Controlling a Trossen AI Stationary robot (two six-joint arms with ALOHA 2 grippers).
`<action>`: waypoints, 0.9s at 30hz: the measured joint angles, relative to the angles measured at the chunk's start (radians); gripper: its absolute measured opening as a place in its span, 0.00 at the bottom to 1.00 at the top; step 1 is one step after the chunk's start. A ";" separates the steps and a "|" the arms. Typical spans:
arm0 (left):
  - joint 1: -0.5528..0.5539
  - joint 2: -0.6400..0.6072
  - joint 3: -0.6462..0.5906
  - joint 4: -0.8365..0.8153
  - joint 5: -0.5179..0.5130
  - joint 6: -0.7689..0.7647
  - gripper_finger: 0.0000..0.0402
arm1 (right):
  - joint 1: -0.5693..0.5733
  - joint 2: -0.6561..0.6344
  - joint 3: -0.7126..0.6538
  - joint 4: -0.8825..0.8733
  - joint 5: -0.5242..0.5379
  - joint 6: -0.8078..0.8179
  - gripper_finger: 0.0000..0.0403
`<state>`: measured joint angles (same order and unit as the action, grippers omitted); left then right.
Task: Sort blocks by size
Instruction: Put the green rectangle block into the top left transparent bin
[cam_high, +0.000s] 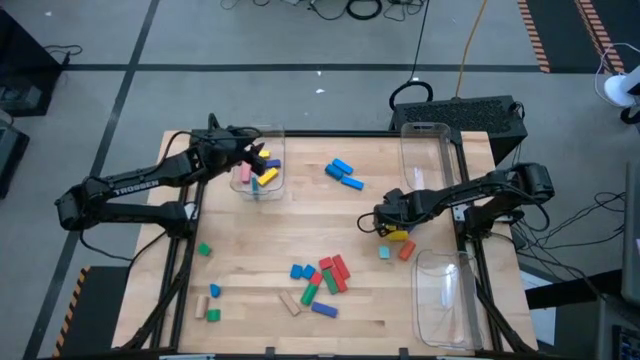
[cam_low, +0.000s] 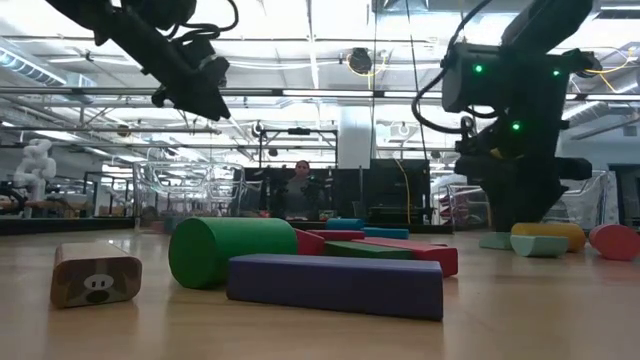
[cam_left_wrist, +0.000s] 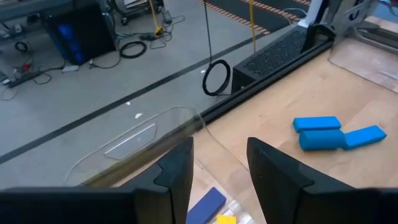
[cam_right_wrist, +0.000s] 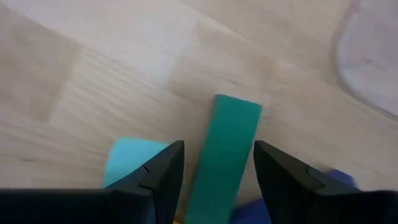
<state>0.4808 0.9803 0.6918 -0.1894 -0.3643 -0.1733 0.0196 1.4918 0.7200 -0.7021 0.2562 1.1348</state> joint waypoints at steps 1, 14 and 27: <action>0.000 0.000 0.000 -0.001 0.001 0.001 0.38 | 0.000 0.000 0.000 0.008 0.000 -0.011 0.44; -0.038 0.000 0.000 0.032 0.068 0.059 0.38 | 0.000 0.065 0.003 0.082 -0.008 -0.146 0.22; -0.142 0.022 0.001 0.092 0.341 0.336 0.38 | 0.039 0.066 0.151 0.338 0.235 -0.659 0.20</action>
<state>0.3384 1.0025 0.6926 -0.0970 -0.0236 0.1622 0.0591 1.5578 0.8709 -0.3644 0.4907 0.4756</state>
